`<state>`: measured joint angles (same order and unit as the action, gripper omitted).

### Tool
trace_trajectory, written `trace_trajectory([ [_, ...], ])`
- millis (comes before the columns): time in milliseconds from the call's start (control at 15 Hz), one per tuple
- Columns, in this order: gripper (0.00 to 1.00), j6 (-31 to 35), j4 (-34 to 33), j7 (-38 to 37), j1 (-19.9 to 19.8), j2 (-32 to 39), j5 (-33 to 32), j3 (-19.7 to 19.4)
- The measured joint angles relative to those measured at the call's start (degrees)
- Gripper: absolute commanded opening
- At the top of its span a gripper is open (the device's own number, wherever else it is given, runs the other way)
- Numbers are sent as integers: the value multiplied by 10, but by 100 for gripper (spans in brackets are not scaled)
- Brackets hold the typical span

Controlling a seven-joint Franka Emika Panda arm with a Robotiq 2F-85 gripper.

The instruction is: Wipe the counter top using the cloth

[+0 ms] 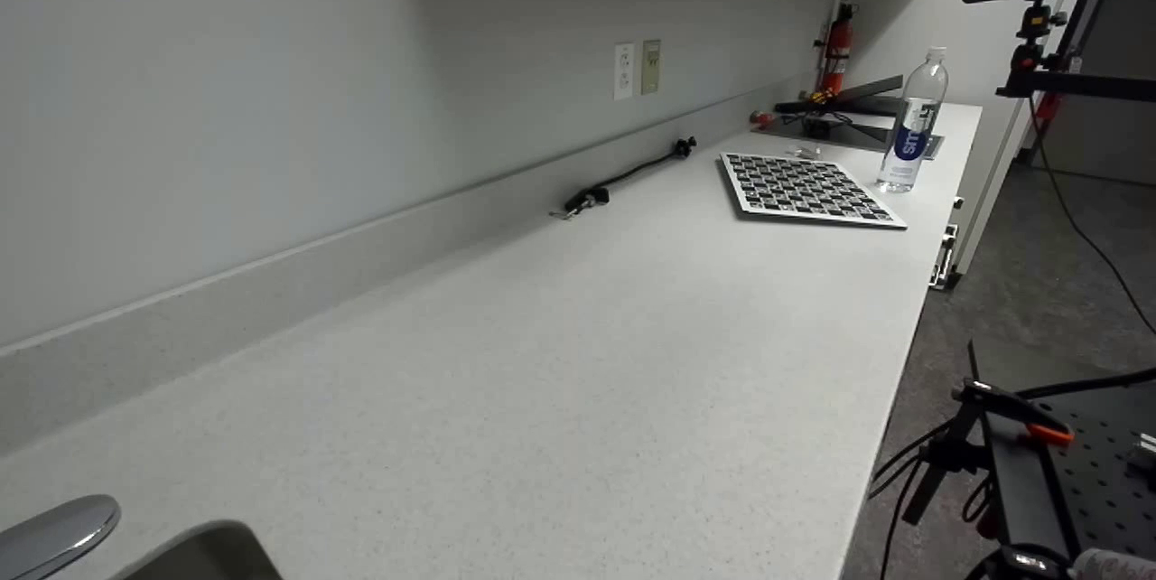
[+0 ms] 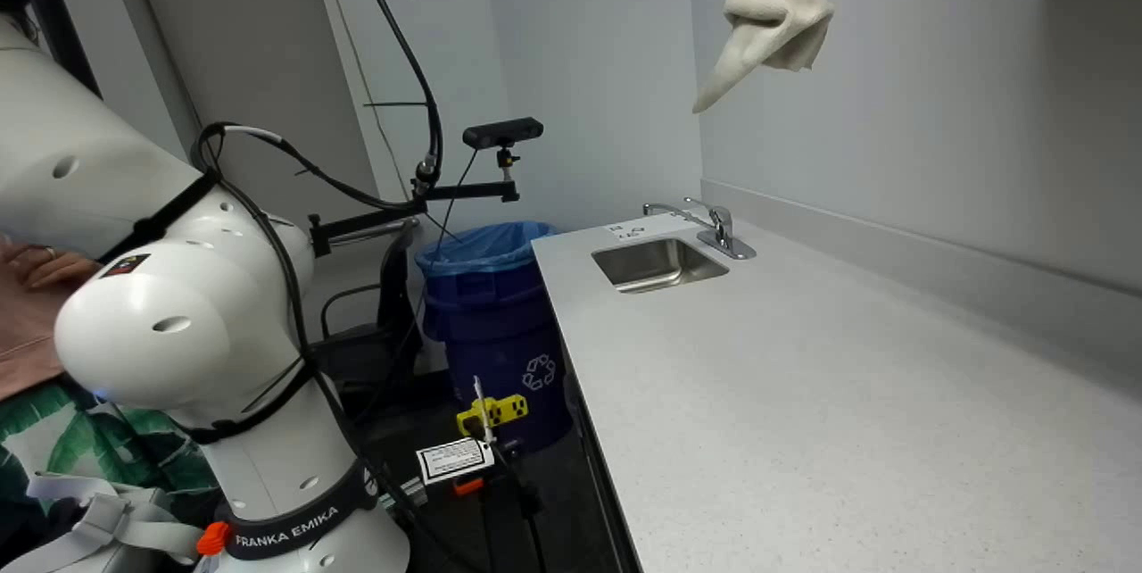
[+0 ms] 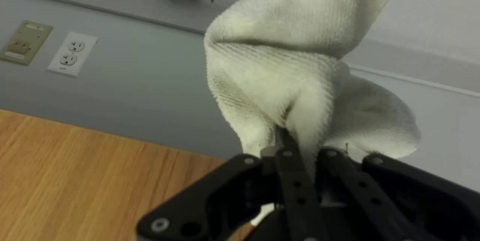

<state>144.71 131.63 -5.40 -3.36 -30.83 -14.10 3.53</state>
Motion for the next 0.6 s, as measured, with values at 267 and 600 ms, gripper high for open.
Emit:
trace_trajectory([
  [267,2,60,19,-25,-22,0,-13,13],
  [600,2,52,29,-25,-21,-1,0,16],
])
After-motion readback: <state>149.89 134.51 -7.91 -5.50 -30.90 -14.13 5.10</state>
